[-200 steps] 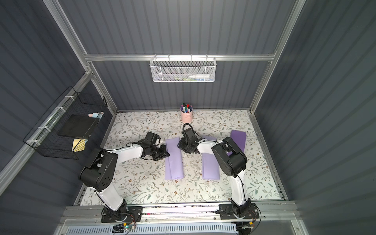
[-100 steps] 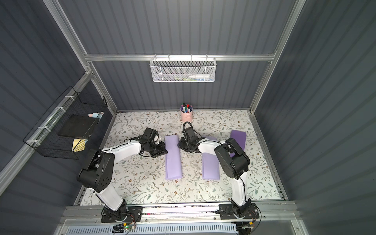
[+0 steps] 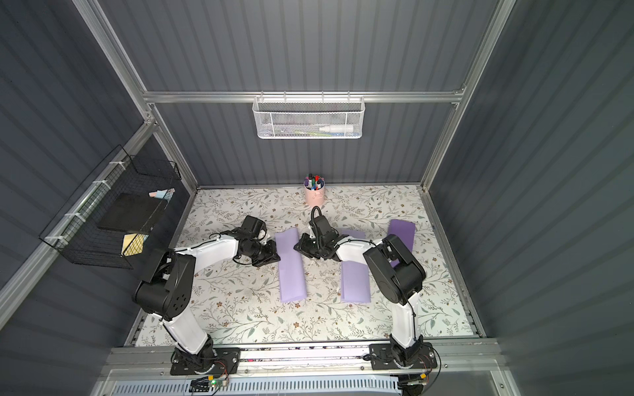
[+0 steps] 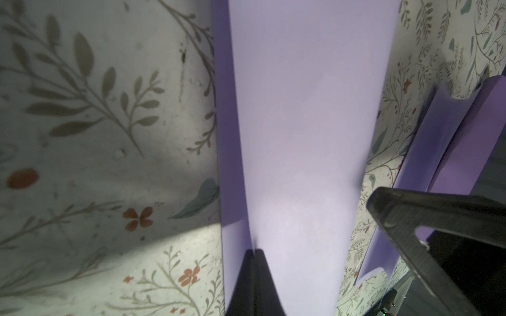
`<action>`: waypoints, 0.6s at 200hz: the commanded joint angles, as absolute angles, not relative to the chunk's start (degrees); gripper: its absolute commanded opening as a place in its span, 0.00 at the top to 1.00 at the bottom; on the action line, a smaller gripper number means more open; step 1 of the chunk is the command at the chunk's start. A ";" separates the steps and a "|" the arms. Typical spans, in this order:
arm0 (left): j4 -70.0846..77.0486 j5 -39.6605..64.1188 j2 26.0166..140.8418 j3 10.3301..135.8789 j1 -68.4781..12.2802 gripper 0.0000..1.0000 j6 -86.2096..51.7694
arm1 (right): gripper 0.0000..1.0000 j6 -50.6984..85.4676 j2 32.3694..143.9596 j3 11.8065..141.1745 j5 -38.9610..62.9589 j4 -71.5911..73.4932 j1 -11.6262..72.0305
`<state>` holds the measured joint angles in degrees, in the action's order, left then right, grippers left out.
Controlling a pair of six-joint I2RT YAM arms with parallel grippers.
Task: Fold the rectangular paper in half along the long edge
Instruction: Fold the paper at the center of the board.
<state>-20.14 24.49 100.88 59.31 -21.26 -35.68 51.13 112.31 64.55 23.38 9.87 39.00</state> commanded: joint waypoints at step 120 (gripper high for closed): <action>-20.75 23.47 104.80 59.68 -20.43 1.00 -33.77 | 0.86 54.40 115.91 59.11 29.18 19.07 37.73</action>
